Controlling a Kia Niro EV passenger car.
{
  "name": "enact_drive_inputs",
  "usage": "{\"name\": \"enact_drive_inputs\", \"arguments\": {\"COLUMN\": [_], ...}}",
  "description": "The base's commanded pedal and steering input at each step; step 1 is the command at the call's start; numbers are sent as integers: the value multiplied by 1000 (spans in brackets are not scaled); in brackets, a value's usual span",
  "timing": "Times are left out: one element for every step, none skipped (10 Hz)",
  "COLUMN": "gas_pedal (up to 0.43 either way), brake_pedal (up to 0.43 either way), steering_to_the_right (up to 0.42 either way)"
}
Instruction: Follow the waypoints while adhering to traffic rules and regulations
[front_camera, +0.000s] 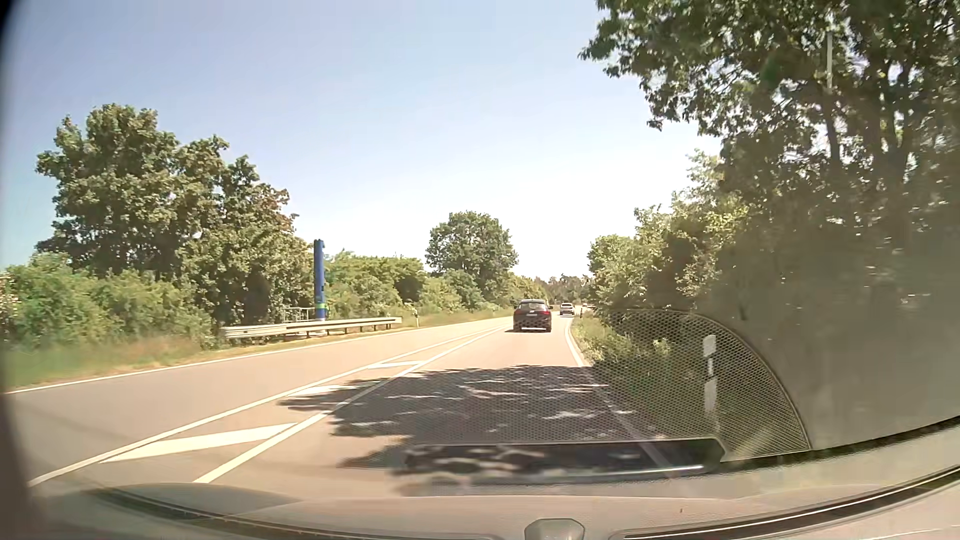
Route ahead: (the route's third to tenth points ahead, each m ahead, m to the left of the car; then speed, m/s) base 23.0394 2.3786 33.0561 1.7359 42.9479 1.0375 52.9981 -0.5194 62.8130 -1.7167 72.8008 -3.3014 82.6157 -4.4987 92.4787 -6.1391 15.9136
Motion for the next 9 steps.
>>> {"name": "enact_drive_inputs", "arguments": {"gas_pedal": [47, 47, 47, 47, 47, 47, 47, 47, 39], "brake_pedal": [30, 30, 30, 30, 30, 30, 30, 30, 30], "steering_to_the_right": [11, 11, 11, 11, 11, 11, 11, 11, 11]}}
